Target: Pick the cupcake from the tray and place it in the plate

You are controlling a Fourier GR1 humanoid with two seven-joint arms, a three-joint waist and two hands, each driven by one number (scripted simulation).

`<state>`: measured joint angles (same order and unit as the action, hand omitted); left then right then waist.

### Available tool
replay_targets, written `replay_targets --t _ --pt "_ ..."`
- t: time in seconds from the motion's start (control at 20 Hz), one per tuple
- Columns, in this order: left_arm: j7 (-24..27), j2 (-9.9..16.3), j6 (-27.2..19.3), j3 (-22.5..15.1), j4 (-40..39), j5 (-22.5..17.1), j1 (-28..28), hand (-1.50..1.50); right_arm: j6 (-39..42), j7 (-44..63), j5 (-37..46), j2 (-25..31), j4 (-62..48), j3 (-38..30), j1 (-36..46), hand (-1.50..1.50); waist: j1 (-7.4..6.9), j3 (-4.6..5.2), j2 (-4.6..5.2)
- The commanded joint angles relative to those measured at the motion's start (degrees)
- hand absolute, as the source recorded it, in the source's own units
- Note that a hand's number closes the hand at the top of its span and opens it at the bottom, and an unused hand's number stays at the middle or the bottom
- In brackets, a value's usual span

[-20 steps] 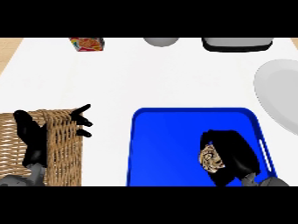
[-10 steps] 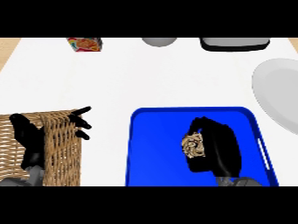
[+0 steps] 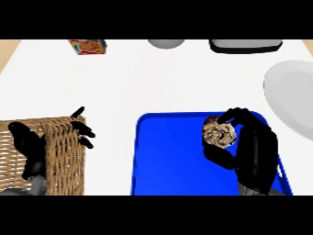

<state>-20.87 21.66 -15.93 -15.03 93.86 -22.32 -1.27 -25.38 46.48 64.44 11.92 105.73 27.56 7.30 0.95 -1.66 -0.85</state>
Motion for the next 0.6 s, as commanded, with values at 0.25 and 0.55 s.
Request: replay_targets --t 0.25,0.55 --pt "5.93 -2.66 2.36 0.23 -8.06 1.5 -0.34 0.0 -12.76 -5.24 -11.39 2.78 3.49 -13.05 -4.46 1.5 0.18 1.63 1.13" --pt "5.61 -3.44 1.73 -1.19 -5.36 2.46 1.6 0.0 -18.71 -15.97 -22.27 8.7 -9.22 -23.18 -2.13 1.5 -1.24 1.53 1.34"
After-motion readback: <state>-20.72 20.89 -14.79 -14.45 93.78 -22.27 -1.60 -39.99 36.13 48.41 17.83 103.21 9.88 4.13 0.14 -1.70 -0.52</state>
